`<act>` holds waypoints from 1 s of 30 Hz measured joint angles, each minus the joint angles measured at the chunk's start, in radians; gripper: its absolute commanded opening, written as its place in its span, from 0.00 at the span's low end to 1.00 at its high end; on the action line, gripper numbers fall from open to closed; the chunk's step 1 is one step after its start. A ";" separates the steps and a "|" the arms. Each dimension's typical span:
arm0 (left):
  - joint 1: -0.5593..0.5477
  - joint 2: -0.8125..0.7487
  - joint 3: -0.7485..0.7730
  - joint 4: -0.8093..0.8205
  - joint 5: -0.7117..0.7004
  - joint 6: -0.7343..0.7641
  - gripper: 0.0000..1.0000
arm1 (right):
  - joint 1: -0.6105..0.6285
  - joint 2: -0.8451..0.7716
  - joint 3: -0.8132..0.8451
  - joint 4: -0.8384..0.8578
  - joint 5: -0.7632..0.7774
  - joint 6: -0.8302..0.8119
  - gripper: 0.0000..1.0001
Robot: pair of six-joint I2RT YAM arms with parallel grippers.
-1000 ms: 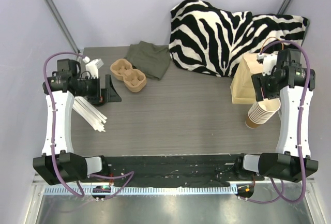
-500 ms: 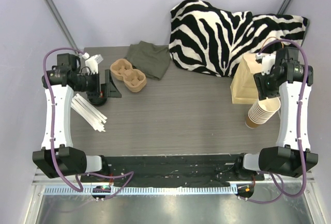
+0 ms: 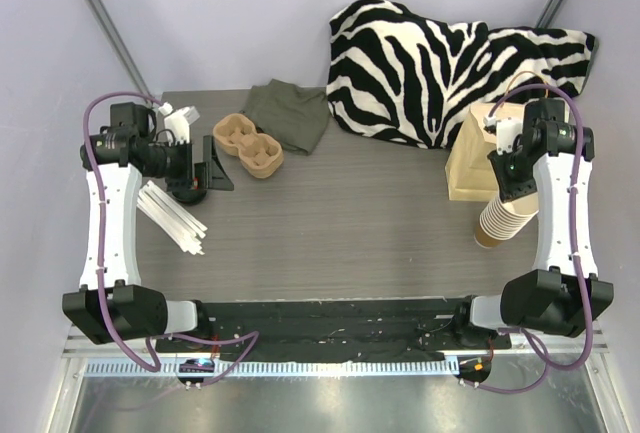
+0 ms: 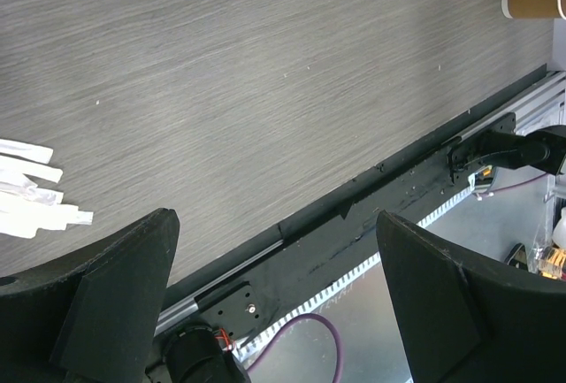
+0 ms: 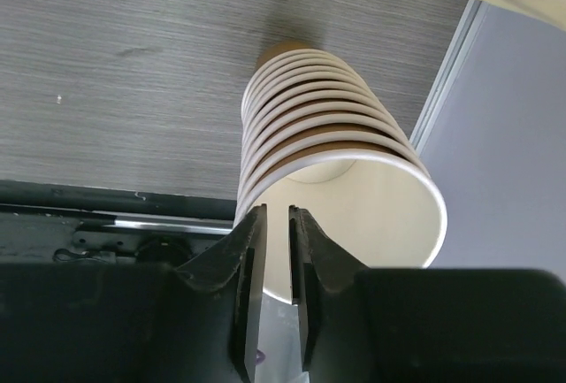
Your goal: Pack the takeout coffee
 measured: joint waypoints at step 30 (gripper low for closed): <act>-0.025 0.031 0.011 -0.004 -0.039 0.000 1.00 | 0.000 -0.002 0.053 -0.002 -0.090 -0.028 0.45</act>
